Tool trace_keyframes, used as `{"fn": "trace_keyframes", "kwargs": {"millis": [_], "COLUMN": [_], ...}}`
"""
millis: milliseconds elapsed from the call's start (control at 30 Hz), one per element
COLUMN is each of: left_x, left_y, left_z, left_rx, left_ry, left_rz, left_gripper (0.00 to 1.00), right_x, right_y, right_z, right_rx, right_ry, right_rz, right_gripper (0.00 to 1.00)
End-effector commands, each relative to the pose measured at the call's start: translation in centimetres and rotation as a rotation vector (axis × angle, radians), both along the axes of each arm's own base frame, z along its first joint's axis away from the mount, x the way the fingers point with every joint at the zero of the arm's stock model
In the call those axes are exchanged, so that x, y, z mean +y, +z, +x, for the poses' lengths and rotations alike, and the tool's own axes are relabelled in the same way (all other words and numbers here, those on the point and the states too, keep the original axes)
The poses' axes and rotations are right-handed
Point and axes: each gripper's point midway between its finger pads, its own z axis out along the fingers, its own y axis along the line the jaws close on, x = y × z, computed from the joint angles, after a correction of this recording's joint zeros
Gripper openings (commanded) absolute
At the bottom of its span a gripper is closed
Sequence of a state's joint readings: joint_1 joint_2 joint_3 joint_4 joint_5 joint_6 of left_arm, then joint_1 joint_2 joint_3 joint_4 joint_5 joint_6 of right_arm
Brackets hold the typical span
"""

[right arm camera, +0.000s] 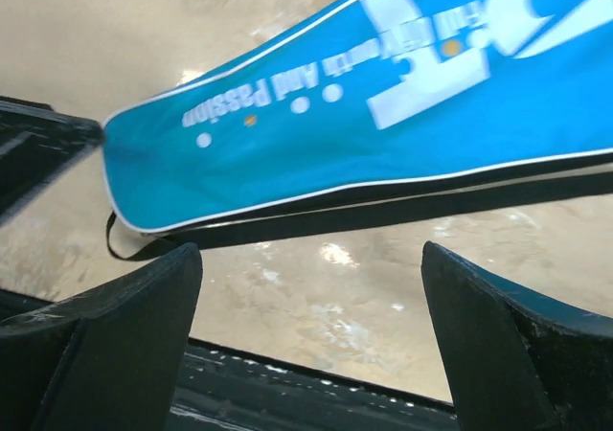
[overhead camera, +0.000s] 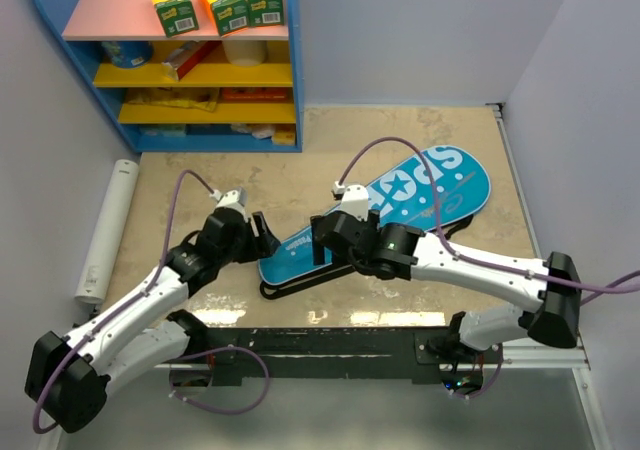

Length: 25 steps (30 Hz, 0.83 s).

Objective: Pack up the badminton gear

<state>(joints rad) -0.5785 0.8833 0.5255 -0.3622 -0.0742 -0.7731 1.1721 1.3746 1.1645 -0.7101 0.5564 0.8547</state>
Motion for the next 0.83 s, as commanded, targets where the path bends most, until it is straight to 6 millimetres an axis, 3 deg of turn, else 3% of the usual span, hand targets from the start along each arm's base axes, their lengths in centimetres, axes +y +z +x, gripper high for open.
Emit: {"fn": "trace_keyframes", "kwargs": {"millis": [0,67,100,167,333,433,600,700,800], "left_x": [-1.3,-1.2,-1.2,-1.3,-1.0,-0.8,0.1,0.6,1.3], "left_y": [5.2,7.4,7.9,10.2,14.8,16.6,19.0,19.6,19.6], "left_z": [1.9,3.0,3.3,4.2,5.7,6.3,6.4,6.4,6.9], "left_rx": [-0.106,-0.156,-0.166,-0.224,-0.333,-0.379,-0.482,-0.51,-0.515], "left_ry": [-0.071,-0.049,-0.045,-0.035,-0.008,-0.006,0.028,0.04,0.075], "left_rz": [0.001,0.01,0.016,0.012,0.013,0.031,0.023,0.035,0.07], "left_gripper": [0.73,0.75,0.9,1.0,1.0,1.0,1.0,1.0,1.0], "right_x": [-5.0,-6.6,-7.3,-8.6,-11.3,-12.1,-12.0,-9.8,-10.5], "right_y": [3.4,4.5,5.3,6.4,9.0,10.0,10.5,10.0,9.7], "right_z": [0.9,1.3,1.4,1.4,1.8,1.8,2.1,1.8,2.7], "right_rx": [-0.124,-0.169,-0.19,-0.214,-0.284,-0.31,-0.348,-0.33,-0.335], "right_ry": [-0.133,-0.181,-0.198,-0.22,-0.284,-0.295,-0.286,-0.135,-0.216], "right_rz": [-0.028,-0.042,-0.033,-0.051,-0.094,-0.085,-0.053,-0.043,-0.124], "right_gripper": [0.99,0.99,0.99,0.99,0.99,0.99,0.99,0.99,0.99]}}
